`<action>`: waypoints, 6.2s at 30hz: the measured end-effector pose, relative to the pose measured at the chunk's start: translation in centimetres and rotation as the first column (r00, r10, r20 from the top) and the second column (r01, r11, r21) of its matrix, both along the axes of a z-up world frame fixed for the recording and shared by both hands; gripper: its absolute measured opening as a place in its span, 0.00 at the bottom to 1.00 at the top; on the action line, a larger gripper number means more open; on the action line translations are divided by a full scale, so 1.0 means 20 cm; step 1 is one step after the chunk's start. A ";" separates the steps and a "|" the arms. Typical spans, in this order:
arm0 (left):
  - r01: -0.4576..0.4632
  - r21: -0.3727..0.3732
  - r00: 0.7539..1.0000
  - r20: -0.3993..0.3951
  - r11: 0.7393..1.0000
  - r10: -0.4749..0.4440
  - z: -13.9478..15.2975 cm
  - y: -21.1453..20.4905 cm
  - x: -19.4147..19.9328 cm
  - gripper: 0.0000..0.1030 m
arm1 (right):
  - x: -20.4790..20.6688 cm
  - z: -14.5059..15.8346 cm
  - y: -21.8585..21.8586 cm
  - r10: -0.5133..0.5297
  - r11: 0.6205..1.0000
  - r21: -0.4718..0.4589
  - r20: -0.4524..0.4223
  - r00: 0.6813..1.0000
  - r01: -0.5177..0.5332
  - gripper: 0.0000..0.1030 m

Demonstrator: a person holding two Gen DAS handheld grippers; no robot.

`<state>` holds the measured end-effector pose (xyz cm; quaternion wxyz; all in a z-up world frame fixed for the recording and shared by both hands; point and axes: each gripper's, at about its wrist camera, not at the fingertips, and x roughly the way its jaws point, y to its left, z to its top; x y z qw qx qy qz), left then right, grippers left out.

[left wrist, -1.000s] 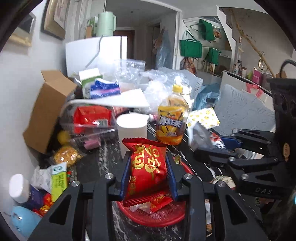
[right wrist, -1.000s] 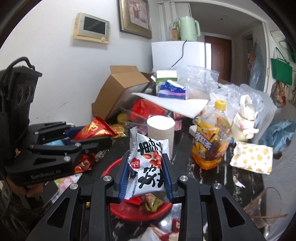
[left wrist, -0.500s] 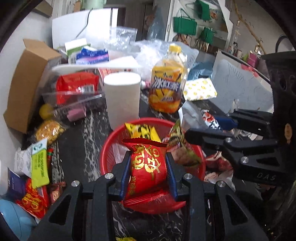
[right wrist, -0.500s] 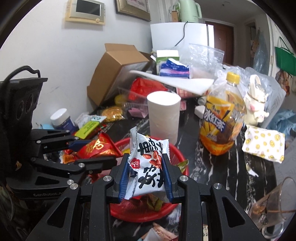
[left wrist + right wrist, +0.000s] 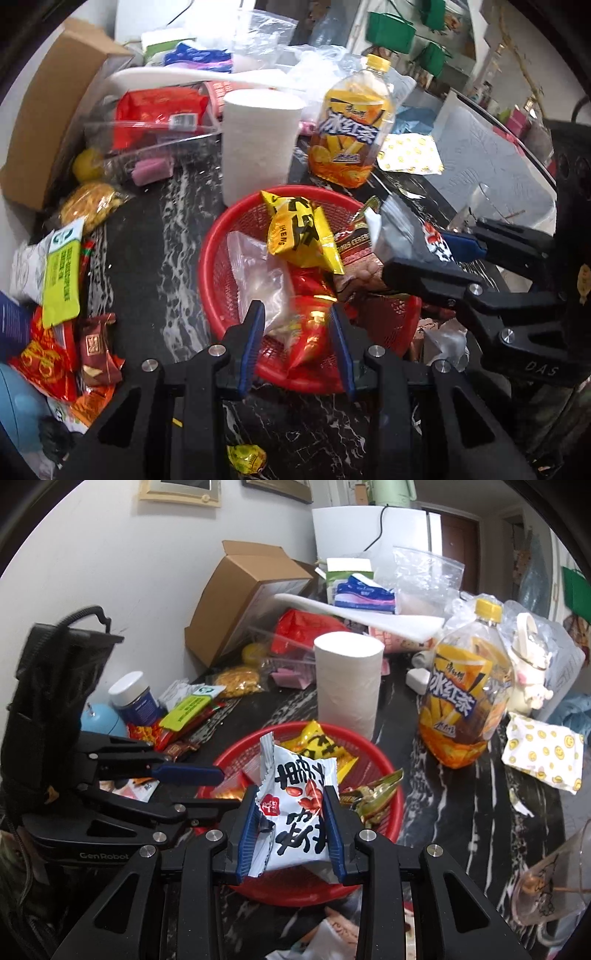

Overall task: Organize snacks
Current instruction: 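Open the left gripper in the basket while the right gripper releases the peanut bag, then withdraw both grippers from the basket toward the remaining packets, then grasp the silver packet with the right gripper while the left reaches the lollipop, then lift the yellow lollipop and silver packet and carry them over the basket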

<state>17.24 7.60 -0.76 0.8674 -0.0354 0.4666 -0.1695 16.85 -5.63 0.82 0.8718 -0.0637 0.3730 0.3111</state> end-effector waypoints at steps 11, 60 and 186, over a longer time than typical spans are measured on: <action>-0.035 0.047 0.998 0.048 0.998 0.033 0.05 0.06 -0.07 0.34 | -0.03 -0.07 0.03 0.003 0.999 -0.046 -0.055 0.998 -0.005 0.37; -0.103 0.039 0.983 0.154 0.994 0.096 0.28 0.02 -0.46 0.34 | -0.40 0.14 -0.07 -0.067 0.997 -0.041 0.098 0.993 0.071 0.18; -0.065 0.031 0.996 0.062 0.997 0.063 -0.11 -0.27 -0.80 0.25 | -0.88 -0.23 -0.41 -0.308 0.950 0.019 -0.078 0.948 0.311 0.52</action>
